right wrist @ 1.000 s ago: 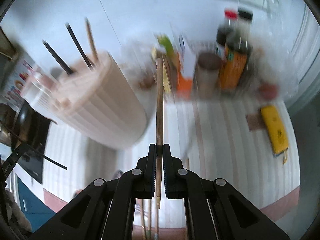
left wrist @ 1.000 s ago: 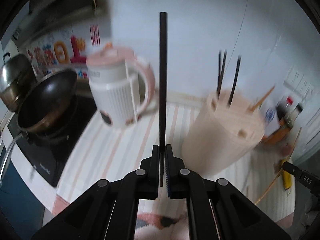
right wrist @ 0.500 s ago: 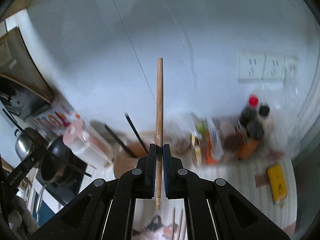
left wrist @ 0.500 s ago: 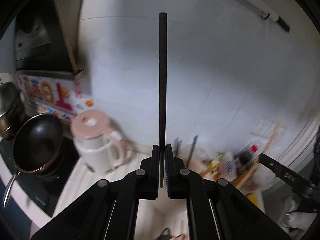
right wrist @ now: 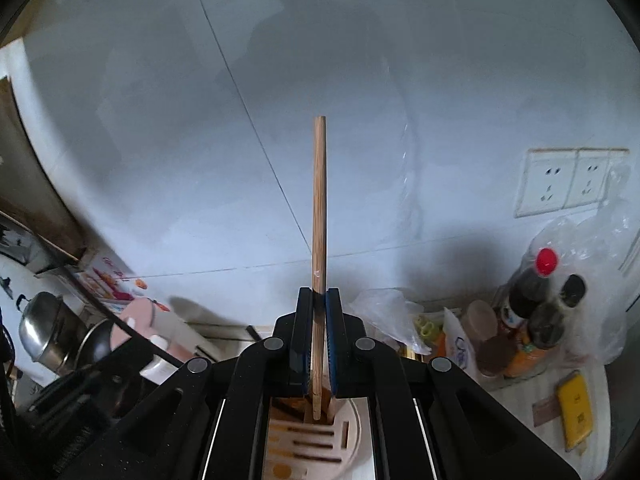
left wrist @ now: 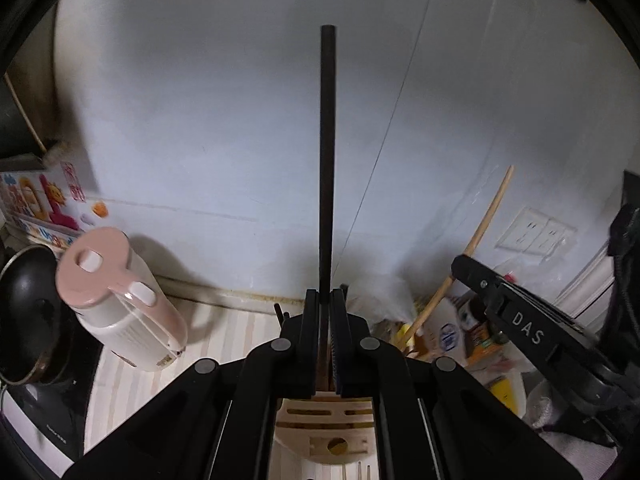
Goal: Organize utensils
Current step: 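Insert both chopsticks into the beige holder and open both tools, then grasp a light wooden chopstick with the left tool while the right tool grasps another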
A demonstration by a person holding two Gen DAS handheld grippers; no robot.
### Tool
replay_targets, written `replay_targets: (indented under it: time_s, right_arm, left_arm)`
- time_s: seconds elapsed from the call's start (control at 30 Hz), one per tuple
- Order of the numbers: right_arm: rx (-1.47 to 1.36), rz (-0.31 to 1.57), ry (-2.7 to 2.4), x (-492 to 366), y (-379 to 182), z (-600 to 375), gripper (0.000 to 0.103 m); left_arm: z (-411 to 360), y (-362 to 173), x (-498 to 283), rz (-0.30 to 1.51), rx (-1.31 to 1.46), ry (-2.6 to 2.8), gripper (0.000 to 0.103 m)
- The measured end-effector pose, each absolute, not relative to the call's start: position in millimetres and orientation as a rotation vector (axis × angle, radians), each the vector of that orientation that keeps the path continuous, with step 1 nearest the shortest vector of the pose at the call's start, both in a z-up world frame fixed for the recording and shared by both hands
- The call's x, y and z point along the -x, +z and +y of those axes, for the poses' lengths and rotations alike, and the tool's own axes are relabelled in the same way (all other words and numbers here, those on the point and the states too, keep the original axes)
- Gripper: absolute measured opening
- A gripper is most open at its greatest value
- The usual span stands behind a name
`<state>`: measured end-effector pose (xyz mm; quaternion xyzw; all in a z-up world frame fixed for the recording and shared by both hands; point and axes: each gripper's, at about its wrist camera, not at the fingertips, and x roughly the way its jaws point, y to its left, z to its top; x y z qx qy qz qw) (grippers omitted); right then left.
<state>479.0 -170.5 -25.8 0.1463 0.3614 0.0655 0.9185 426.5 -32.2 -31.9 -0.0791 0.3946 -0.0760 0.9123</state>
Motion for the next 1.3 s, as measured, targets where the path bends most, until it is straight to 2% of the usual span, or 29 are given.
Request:
replay_targets:
  time_s: [0.13,0.2,0.23,0.3,0.33,0.37,0.4,0.43,0.5,0.53,0.57,0.7,0.8,1.1,1.2,1.27,1.3]
  right_arm:
    - [-0.272,0.787,0.164,-495.3,-51.8,-159.8,0.007]
    - [-0.258,0.847,0.19,-503.7,-61.9,-155.9,0.007]
    - [-0.26,0.864,0.195,-504.8,-64.6,-156.3,0.008]
    - [-0.287,0.888,0.201,-503.9,-64.2,-163.2,0.024]
    - [-0.303,0.884,0.199,-500.9,-61.7,-167.9,0.04]
    - [-0.314,0.881,0.191,-497.4,-59.4,-173.4,0.049]
    - [-0.329,0.881,0.171,-491.3,-55.1,-180.8,0.05]
    - [-0.338,0.879,0.164,-486.3,-53.7,-186.5,0.049]
    - [-0.34,0.882,0.135,-471.8,-50.7,-197.4,0.05]
    - [-0.338,0.882,0.114,-461.7,-50.5,-203.5,0.054]
    - [-0.335,0.881,0.093,-452.2,-51.1,-209.5,0.061]
    - [-0.34,0.918,-0.005,-410.4,-73.0,-234.8,0.068]
    - [-0.368,0.964,-0.05,-386.4,-102.5,-252.9,0.075]
    - [-0.365,1.163,-0.134,-335.7,-201.3,-283.0,0.075]
    - [-0.373,1.235,-0.132,-323.4,-230.6,-288.8,0.067]
    - [-0.367,1.293,-0.13,-316.4,-251.2,-289.5,0.052]
    - [-0.368,1.317,-0.123,-311.8,-261.2,-289.4,0.049]
  left_arm:
    - [-34.9,-53.2,-440.4,0.886,0.154,-0.167,0.005]
    - [-34.0,-51.0,-440.0,0.913,0.157,-0.161,0.005]
    - [-32.5,-45.4,-436.8,0.915,0.163,-0.163,0.009]
    - [-32.4,-32.4,-427.6,0.896,0.15,-0.147,0.018]
    - [-30.5,-27.7,-422.8,0.889,0.141,-0.136,0.038]
    - [-27.6,-22.4,-416.5,0.885,0.135,-0.126,0.067]
    - [-23.4,-18.5,-409.6,0.873,0.138,-0.111,0.078]
    - [-19.5,-15.9,-402.8,0.86,0.139,-0.095,0.085]
    - [-12.1,-16.8,-390.2,0.854,0.137,-0.069,0.086]
    - [-8.4,-21.3,-384.4,0.863,0.132,-0.048,0.09]
    - [-6.2,-25.8,-380.5,0.875,0.125,-0.025,0.101]
    - [-5.7,-51.4,-353.8,0.89,0.084,0.018,0.103]
    - [-12.7,-85.1,-342.1,0.969,0.055,0.015,0.103]
    - [-58.6,-184.3,-307.5,1.151,-0.048,0.012,0.103]
    - [-78.6,-216.6,-298.2,1.217,-0.078,-0.02,0.103]
    - [-92.2,-239.2,-293.6,1.268,-0.083,-0.046,0.103]
    - [-96.9,-248.7,-292.6,1.294,-0.079,-0.056,0.103]
